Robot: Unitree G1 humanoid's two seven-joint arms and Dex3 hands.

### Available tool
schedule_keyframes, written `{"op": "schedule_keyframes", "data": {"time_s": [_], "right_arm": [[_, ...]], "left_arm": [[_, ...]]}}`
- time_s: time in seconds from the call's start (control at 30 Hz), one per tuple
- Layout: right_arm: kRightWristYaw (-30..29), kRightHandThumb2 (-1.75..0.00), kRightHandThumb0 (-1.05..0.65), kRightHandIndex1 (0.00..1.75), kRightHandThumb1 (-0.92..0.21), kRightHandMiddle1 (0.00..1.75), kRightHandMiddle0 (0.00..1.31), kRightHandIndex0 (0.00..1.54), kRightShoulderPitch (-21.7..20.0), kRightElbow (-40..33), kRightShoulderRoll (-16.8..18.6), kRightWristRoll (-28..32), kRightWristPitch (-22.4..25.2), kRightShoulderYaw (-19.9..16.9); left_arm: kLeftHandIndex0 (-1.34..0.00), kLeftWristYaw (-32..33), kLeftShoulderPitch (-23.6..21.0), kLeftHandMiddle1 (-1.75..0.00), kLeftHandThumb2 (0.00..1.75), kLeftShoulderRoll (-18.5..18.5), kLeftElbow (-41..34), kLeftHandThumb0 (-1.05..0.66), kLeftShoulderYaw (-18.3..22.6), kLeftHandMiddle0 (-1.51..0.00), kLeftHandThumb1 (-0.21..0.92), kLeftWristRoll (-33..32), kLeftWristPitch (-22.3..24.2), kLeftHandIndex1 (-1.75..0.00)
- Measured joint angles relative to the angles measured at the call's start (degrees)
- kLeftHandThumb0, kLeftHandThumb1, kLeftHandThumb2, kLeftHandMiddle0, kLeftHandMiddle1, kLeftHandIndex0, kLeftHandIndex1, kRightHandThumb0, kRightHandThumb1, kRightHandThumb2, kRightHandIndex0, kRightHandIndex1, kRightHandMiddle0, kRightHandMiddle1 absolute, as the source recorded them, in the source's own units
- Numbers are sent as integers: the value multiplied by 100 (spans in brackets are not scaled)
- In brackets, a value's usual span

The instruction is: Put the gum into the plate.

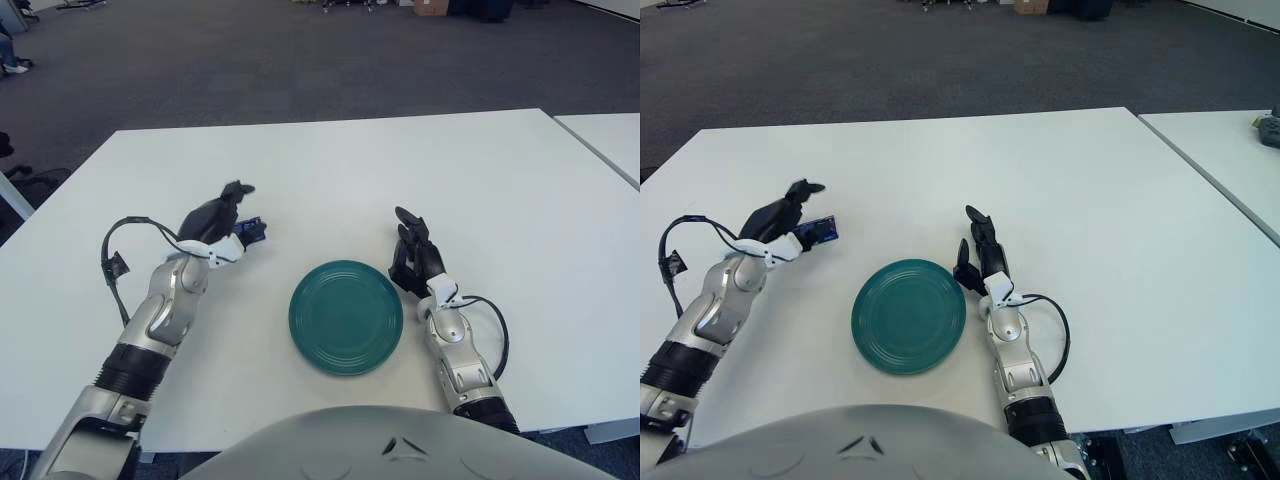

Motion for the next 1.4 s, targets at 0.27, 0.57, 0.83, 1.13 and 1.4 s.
{"op": "schedule_keyframes", "data": {"time_s": [0.27, 0.57, 0.83, 1.13, 1.4], "right_arm": [[27, -98, -65, 1, -92, 53, 0, 18, 4, -124, 31, 31, 251, -45], [30, -99, -67, 1, -92, 50, 0, 17, -8, -178, 33, 42, 401, -91], [63, -98, -69, 1, -92, 49, 0, 18, -90, -125, 35, 72, 487, -165], [3, -98, -69, 1, -92, 51, 0, 20, -106, -22, 34, 59, 355, -180], [-34, -98, -70, 0, -92, 51, 0, 19, -140, 75, 4, 39, 237, -197]], "left_arm": [[0, -289, -342, 0, 68, 67, 751, -105, -333, -29, 92, 206, -280, -93], [0, -269, -641, 0, 63, 102, 1142, -105, -466, -24, 92, 423, -375, -88], [0, -96, -752, 0, 58, 93, 1452, -105, -554, -18, 92, 531, -455, -84], [0, 174, -1086, 0, 55, 2, 2196, -105, -618, -13, 92, 531, -471, -84], [0, 443, -1249, 0, 56, -129, 2576, -105, -664, -14, 92, 525, -472, -84]]}}
